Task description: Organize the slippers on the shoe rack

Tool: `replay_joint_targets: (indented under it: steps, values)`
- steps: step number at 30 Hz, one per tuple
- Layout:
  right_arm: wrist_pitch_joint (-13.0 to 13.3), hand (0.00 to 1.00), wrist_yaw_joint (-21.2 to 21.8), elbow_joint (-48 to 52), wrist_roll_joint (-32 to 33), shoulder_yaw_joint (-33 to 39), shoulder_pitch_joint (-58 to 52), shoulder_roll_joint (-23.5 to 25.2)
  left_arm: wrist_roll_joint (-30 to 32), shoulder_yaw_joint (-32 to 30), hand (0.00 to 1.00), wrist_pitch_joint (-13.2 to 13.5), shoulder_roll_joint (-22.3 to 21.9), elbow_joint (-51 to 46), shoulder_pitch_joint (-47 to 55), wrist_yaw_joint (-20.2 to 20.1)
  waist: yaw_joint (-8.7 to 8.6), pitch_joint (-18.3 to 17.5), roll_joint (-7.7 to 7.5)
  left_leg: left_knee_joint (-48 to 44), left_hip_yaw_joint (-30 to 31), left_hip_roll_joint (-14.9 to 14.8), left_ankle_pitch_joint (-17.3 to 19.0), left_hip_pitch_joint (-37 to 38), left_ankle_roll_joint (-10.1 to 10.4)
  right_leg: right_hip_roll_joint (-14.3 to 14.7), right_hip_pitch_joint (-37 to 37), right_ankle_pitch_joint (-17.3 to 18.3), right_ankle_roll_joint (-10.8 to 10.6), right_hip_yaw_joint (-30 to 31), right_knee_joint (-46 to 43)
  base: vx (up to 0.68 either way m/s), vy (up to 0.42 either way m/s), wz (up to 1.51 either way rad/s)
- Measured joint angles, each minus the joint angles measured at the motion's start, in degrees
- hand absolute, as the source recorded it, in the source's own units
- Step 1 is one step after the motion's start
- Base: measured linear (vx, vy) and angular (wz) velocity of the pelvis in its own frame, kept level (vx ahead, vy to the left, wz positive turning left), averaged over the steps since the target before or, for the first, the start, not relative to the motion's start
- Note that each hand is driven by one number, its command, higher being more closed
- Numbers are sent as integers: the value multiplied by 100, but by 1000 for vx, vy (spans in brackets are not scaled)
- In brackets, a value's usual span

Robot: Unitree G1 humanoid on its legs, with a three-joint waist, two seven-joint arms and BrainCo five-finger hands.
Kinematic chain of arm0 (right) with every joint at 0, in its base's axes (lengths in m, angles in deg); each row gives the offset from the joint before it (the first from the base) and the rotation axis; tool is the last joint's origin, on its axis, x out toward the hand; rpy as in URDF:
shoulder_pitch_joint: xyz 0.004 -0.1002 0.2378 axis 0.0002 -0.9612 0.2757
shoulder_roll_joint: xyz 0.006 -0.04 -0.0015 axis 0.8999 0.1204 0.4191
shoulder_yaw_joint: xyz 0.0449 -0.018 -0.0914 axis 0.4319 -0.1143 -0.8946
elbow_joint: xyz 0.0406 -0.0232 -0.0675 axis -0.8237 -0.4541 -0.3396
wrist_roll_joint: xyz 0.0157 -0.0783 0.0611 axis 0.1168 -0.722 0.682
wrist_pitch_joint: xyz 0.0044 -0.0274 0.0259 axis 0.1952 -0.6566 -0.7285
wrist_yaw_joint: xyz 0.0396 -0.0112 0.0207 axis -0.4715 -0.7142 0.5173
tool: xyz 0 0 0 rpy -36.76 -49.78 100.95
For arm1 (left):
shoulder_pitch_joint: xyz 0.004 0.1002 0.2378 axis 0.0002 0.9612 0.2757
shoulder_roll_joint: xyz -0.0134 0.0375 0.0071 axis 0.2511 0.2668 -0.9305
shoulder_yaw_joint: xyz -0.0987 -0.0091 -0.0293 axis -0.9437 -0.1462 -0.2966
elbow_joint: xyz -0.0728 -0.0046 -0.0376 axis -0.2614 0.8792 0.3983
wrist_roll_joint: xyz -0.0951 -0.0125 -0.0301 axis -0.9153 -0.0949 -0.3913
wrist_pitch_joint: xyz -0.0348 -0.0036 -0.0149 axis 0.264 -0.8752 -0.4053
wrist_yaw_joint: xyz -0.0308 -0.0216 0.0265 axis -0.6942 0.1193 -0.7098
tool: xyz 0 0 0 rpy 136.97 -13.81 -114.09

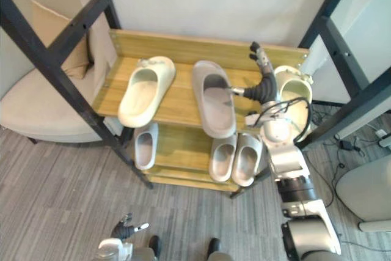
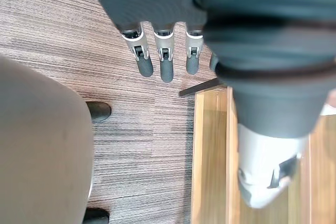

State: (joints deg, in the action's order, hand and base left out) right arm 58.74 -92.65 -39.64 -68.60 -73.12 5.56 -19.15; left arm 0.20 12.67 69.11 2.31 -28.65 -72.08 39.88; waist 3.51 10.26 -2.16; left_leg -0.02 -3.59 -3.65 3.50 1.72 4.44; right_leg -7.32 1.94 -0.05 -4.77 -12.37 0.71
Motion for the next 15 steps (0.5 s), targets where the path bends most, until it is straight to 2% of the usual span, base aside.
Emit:
replay_joint_targets:
  steps: [11,15]
  values:
    - [-99,0,14,-827,-50,-438,749,-44,-134,-7,0,15,7,-104,-49,0,59,192,8,-7,225,64,-60,-209,-44,-64,-75,-39,-22,-224,1,-1,8,11]
    - [-102,0,29,-1036,-49,-665,1113,-49,-225,-14,0,63,14,-199,-64,0,90,367,14,-11,240,67,-79,-223,-73,-69,-83,-162,-14,-224,7,-19,16,2]
